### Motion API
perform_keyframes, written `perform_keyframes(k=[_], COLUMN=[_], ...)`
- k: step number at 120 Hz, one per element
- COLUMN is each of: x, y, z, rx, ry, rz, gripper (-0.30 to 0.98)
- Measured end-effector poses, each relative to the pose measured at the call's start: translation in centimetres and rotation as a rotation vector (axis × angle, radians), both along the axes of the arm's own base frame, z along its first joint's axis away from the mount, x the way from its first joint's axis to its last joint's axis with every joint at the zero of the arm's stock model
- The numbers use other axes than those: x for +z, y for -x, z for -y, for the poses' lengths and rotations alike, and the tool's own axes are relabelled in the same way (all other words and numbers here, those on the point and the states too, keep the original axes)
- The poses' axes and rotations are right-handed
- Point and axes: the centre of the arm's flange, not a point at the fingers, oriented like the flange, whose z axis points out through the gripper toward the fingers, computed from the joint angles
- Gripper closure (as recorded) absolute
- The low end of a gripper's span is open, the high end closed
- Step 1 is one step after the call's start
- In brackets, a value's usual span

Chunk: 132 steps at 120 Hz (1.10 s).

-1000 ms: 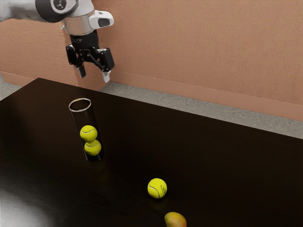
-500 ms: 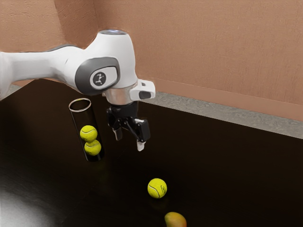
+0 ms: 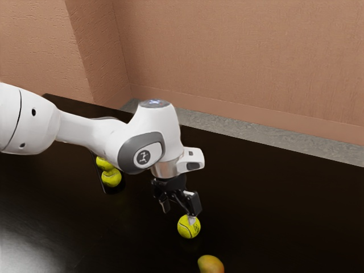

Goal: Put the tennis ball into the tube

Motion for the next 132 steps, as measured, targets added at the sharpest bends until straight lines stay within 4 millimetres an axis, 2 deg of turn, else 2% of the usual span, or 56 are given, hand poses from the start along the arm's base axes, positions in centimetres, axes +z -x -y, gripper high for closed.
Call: perform_keyframes(k=[25, 46, 82, 112, 132], x=[-2.3, -3.3, -7.0, -7.5, -8.2], y=[-1.3, -2.3, -2.6, -2.9, -2.8], z=[0.0, 0.0, 0.3, 0.5, 0.4], rx=[0.006, -0.003, -0.016, -0.018, -0.015], ry=[0.012, 0.013, 0.009, 0.012, 0.011], rz=[0.022, 0.051, 0.022, 0.022, 0.011], gripper=[0.0, 0.0, 0.0, 0.03, 0.11])
